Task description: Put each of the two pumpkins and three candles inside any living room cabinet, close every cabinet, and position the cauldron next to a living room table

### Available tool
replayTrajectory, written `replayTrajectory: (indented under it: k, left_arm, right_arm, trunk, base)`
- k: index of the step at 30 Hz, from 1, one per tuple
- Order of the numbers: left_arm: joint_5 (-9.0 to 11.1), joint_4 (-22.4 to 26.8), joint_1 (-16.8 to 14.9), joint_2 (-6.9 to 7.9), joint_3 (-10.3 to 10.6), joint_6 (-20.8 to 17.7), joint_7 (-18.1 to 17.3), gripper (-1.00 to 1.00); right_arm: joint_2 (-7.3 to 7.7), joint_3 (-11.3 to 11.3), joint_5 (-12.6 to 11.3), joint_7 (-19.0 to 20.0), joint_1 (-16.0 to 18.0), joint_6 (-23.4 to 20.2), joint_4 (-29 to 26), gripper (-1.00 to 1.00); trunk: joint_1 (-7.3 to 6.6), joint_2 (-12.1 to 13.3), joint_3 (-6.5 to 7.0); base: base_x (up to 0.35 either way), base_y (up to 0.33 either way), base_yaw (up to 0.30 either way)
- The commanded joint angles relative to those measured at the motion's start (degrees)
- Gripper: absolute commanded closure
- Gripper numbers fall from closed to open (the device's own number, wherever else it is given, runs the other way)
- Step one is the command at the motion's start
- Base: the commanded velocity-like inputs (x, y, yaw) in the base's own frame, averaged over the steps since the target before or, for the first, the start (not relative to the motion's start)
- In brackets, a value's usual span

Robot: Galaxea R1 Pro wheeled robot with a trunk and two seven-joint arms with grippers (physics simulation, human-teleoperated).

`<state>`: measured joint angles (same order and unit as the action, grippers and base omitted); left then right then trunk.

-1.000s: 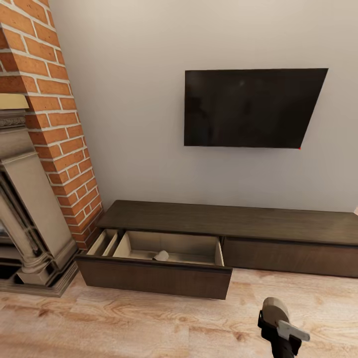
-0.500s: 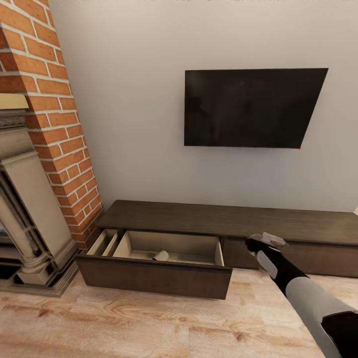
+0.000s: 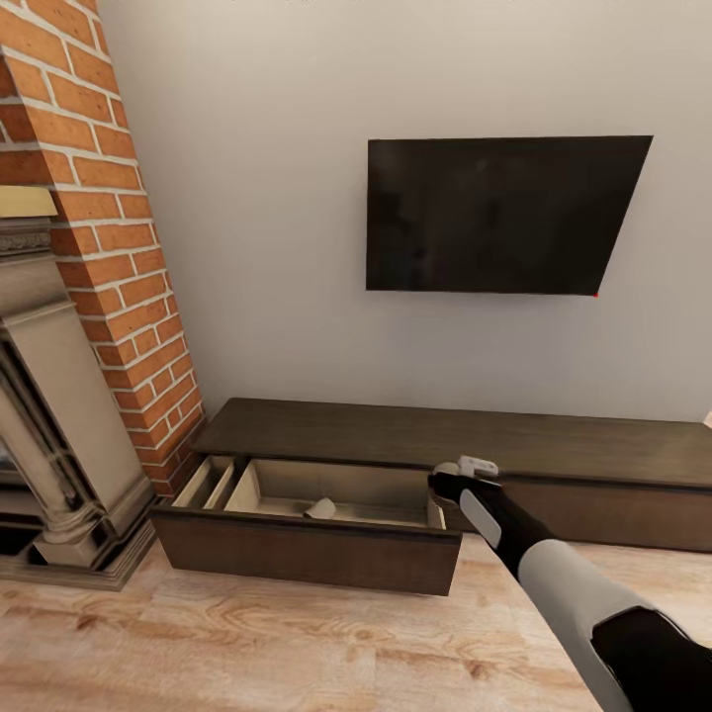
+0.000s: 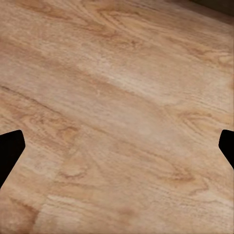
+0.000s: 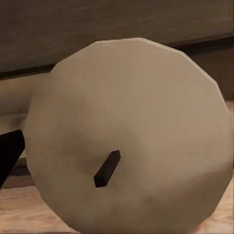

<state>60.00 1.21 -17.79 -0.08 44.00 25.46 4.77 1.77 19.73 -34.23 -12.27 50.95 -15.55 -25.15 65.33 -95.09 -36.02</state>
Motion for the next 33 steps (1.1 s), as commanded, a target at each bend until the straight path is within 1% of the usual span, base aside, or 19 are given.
replayTrajectory:
  k: [1,4,7,14,16,20,21,22,24,25,28,29,30,33]
  left_arm:
    - [0.0,0.0,0.0,-0.01,0.5,0.1,0.5,-1.0]
    - [0.0,0.0,0.0,-0.01,0.5,0.1,0.5,-1.0]
    - [0.0,0.0,0.0,-0.01,0.6,0.1,0.5,-1.0]
    - [0.0,0.0,0.0,-0.01,0.6,0.2,0.5,-1.0]
    - [0.1,0.0,0.0,-0.01,0.6,0.8,0.5,-1.0]
    - [0.2,0.0,0.0,-0.01,0.6,6.0,0.5,-1.0]
    - [0.2,0.0,0.2,-0.01,0.6,8.0,0.5,-1.0]
    - [0.2,0.0,0.3,-0.01,0.6,8.9,0.5,-1.0]
    - [0.2,0.0,1.2,-0.01,0.6,12.8,0.5,-1.0]
    - [0.2,0.0,1.4,-0.01,0.6,13.7,0.5,-1.0]
    - [0.2,0.0,1.9,-0.01,0.6,18.2,0.5,-1.0]
    - [0.2,0.0,2.0,-0.01,0.6,19.0,0.6,-1.0]
    - [0.2,0.0,2.1,-0.01,0.6,20.2,0.6,-1.0]
    - [0.3,0.0,2.2,-0.01,0.6,20.5,0.6,-1.0]
  right_arm:
    - [-0.27,1.9,-0.4,-0.4,0.0,-0.3,-0.2,1.0]
    - [-0.45,2.7,-0.4,-0.4,0.0,-0.3,-0.1,1.0]
    - [-0.51,3.0,-0.4,-0.1,0.0,-0.2,-0.1,1.0]
    - [-0.62,4.1,-0.4,2.5,-0.1,-0.2,0.0,1.0]
    - [-0.66,4.3,-0.4,2.8,-0.1,-0.3,0.2,1.0]
    - [-1.39,4.5,-0.4,3.1,-0.1,-1.1,0.4,1.0]
    - [-1.75,4.5,-0.4,3.2,-0.1,-1.9,0.4,1.0]
    - [-1.92,4.5,-0.4,3.2,-0.1,-2.5,0.4,1.0]
    - [-2.61,4.5,-0.4,3.2,-0.1,-4.6,0.5,1.0]
    - [-2.76,4.5,-0.4,3.2,-0.1,-5.0,0.5,1.0]
    - [-3.26,4.5,-0.4,3.1,-0.1,-7.2,0.5,1.0]
    - [-3.33,4.5,-0.4,3.1,-0.1,-8.0,0.5,1.0]
    - [-3.42,4.6,-0.4,2.9,-0.1,-11.5,1.0,1.0]
    - [-3.44,4.7,-0.4,2.9,-0.1,-12.2,2.9,1.0]
  trunk:
    - [-0.01,0.0,-0.06]
    - [-0.01,0.0,-0.06]
    - [-0.01,0.0,-0.06]
    - [-0.01,0.0,-0.06]
    - [-0.01,0.0,-0.06]
    - [-0.01,0.0,-0.06]
    - [-0.01,0.0,-0.06]
    - [-0.01,0.0,-0.06]
    - [-0.01,0.0,-0.06]
    - [-0.01,0.0,-0.06]
    - [-0.01,0.0,-0.06]
    - [-0.01,0.0,-0.06]
    - [-0.01,0.0,-0.06]
    - [-0.01,0.0,-0.06]
  base:
    - [0.097,0.041,0.0]
    - [0.199,0.096,0.0]
    - [0.267,0.133,0.0]
    - [0.299,0.15,0.0]
    - [0.305,0.154,0.0]
    - [0.295,0.122,0.0]
    - [0.255,0.054,0.0]
    - [0.239,0.043,0.0]
    - [0.184,0.023,0.0]
    - [0.134,0.014,0.0]
    - [0.059,0.006,0.0]
    - [0.023,0.002,0.0]
    - [0.004,0.0,0.0]
    - [0.001,0.0,0.0]
